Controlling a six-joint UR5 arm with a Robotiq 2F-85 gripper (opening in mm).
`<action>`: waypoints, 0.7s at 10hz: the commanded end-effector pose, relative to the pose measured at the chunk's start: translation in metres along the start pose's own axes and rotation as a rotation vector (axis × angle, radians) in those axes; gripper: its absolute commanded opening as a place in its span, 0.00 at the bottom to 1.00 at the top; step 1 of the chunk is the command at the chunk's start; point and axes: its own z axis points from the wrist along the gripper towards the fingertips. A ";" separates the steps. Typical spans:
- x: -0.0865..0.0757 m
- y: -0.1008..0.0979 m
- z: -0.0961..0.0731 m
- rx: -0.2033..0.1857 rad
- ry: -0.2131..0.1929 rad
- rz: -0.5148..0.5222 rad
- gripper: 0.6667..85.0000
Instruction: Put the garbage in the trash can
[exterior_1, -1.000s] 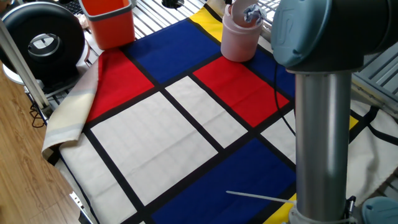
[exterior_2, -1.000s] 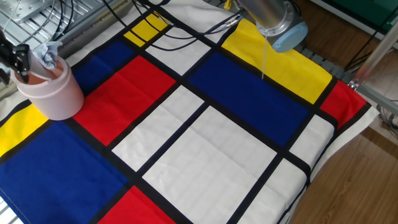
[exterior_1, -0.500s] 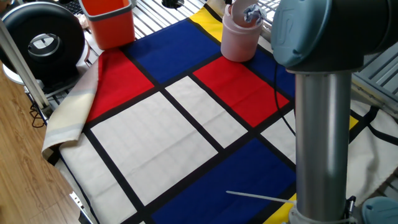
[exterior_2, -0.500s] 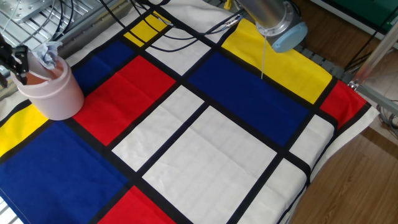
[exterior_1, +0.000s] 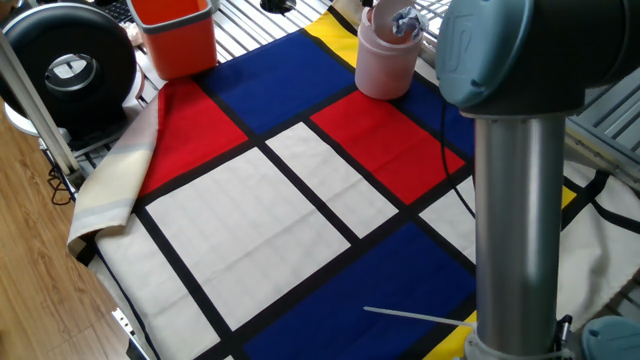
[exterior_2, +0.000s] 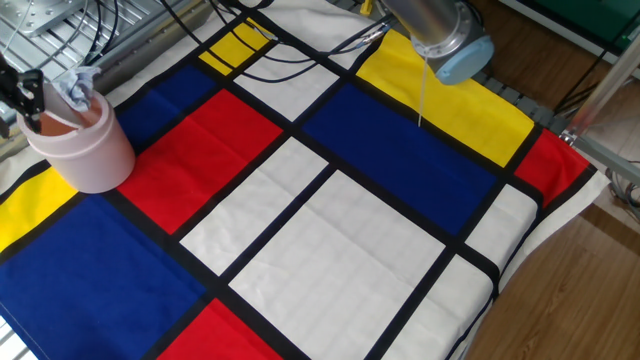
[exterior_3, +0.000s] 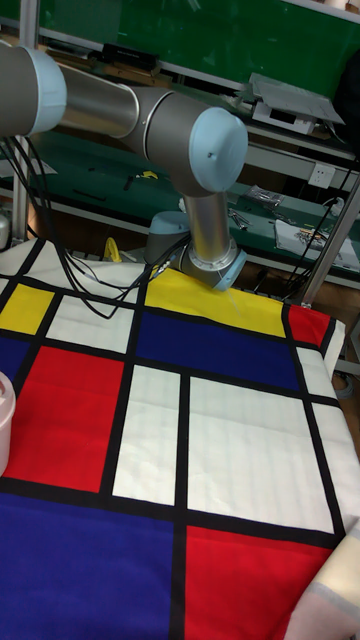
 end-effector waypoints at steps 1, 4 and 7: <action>0.006 0.001 0.001 0.000 -0.005 -0.022 0.52; 0.007 0.004 0.002 -0.011 0.000 -0.015 0.49; 0.001 0.012 0.000 -0.045 -0.004 -0.002 0.43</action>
